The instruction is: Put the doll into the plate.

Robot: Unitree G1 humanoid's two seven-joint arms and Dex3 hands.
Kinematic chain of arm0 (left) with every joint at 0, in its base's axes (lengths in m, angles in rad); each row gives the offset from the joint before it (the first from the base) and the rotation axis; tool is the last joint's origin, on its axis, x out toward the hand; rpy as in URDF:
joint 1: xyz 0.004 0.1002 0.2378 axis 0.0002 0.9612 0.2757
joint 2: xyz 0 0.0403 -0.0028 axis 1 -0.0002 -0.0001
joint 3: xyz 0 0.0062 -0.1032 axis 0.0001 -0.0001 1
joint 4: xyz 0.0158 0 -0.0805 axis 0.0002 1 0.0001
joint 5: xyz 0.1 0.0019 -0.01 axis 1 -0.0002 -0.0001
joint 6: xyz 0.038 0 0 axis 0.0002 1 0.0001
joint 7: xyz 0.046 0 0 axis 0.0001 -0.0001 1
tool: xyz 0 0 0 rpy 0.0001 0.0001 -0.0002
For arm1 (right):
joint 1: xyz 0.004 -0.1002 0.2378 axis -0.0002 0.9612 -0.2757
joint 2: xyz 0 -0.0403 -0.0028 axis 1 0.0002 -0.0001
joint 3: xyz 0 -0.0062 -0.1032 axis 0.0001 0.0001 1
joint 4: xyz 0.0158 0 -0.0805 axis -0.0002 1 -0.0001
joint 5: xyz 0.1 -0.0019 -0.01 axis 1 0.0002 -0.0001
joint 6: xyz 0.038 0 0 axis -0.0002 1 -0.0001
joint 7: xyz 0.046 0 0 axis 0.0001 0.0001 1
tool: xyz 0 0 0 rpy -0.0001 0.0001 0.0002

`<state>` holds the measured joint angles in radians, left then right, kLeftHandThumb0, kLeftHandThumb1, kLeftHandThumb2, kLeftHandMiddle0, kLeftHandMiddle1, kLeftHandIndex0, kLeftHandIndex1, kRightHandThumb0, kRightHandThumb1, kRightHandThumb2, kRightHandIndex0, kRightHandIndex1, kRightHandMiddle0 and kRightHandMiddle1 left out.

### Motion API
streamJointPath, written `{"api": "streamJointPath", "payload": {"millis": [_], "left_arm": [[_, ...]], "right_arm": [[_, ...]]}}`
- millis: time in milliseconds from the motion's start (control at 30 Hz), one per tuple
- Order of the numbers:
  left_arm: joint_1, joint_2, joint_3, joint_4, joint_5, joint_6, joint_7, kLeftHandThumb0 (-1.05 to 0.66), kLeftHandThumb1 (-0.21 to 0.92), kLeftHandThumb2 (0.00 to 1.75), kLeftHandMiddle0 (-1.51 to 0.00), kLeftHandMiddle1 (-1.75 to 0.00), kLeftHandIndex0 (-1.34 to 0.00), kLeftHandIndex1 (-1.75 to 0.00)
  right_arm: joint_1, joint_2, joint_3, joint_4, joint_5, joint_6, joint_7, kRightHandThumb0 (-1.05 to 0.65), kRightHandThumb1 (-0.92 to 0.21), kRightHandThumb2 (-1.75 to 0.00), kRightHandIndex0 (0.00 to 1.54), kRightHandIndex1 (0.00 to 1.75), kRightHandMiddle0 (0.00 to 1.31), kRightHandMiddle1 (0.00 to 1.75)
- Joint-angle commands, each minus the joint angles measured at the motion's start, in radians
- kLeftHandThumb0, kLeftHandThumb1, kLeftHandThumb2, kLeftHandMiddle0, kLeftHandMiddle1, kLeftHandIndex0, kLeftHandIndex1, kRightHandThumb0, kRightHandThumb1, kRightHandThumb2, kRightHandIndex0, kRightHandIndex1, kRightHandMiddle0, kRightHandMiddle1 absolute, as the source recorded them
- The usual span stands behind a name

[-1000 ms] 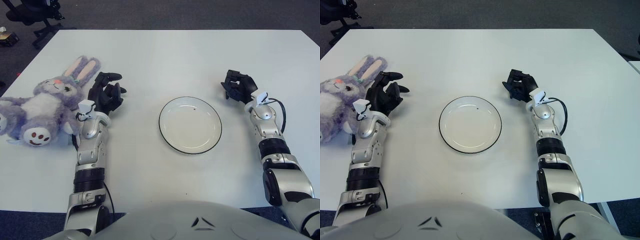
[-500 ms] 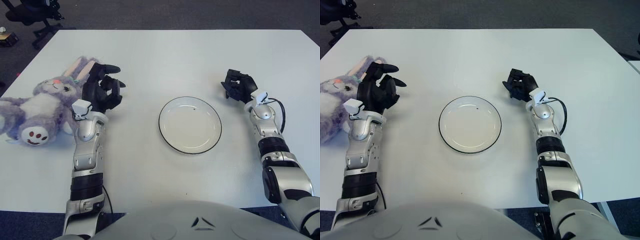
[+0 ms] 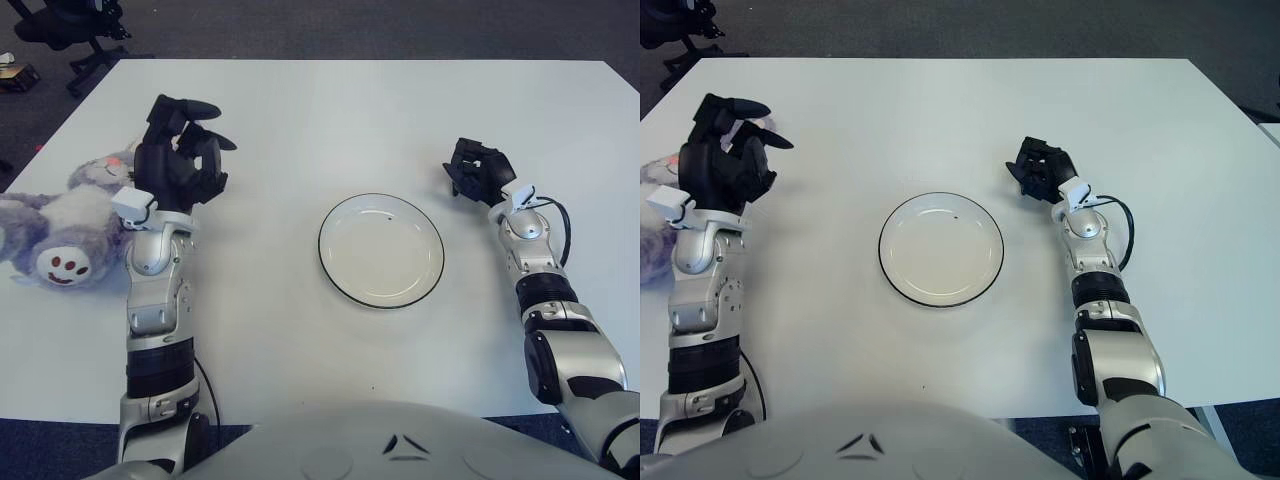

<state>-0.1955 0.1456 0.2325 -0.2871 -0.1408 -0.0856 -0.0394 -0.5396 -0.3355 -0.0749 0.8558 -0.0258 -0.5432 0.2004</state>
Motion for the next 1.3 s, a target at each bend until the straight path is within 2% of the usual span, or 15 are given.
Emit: {"api": "streamJointPath", "payload": {"millis": [0,133,267,400,567,733,967,1267], "left_arm": [[-0.031,0.011,0.01,0.013,0.021,-0.025,0.018,-0.01,0.69,0.68,-0.54,-1.57,-0.4,-1.37],[-0.087,0.016,0.029,0.043,0.03,-0.041,0.047,-0.01,0.69,0.68,-0.54,-1.57,-0.39,-1.38],[-0.104,0.016,0.031,0.059,0.034,-0.049,0.056,-0.01,0.69,0.68,-0.55,-1.57,-0.39,-1.38],[-0.131,0.026,0.061,0.079,0.024,-0.056,0.072,-0.01,0.7,0.67,-0.54,-1.57,-0.38,-1.39],[-0.134,0.035,0.08,0.079,0.017,-0.056,0.073,-0.01,0.72,0.64,-0.54,-1.55,-0.36,-1.39],[-0.139,0.061,0.11,0.068,0.043,-0.052,0.095,-0.01,0.73,0.6,-0.55,-1.53,-0.36,-1.39],[-0.141,0.088,0.13,0.052,0.045,-0.046,0.102,-0.01,0.74,0.6,-0.55,-1.52,-0.36,-1.39],[-0.147,0.12,0.143,0.039,0.064,-0.046,0.113,-0.01,0.74,0.6,-0.55,-1.52,-0.36,-1.39]], "right_arm": [[0.001,-0.011,0.005,0.045,-0.012,0.011,0.008,-0.33,-0.92,-0.34,0.96,1.75,0.75,1.75],[-0.105,-0.017,-0.046,0.077,0.049,0.062,0.013,-0.34,-0.92,-0.34,0.96,1.75,0.74,1.75],[-0.14,-0.021,-0.056,0.092,0.053,0.074,0.017,-0.34,-0.92,-0.33,0.96,1.75,0.74,1.75],[-0.251,-0.032,-0.062,0.106,0.061,0.093,0.041,-0.34,-0.92,-0.33,0.95,1.75,0.74,1.75],[-0.29,-0.019,-0.068,0.099,0.069,0.091,0.046,-0.34,-0.92,-0.33,0.95,1.75,0.73,1.75],[-0.377,0.01,-0.084,0.096,0.107,0.12,0.064,-0.34,-0.92,-0.32,0.94,1.75,0.73,1.75],[-0.45,0.035,-0.076,0.114,0.1,0.151,0.046,-0.34,-0.92,-0.32,0.91,1.75,0.67,1.75],[-0.504,0.067,-0.063,0.106,0.086,0.174,0.018,-0.34,-0.92,-0.33,0.9,1.75,0.66,1.75]]}}
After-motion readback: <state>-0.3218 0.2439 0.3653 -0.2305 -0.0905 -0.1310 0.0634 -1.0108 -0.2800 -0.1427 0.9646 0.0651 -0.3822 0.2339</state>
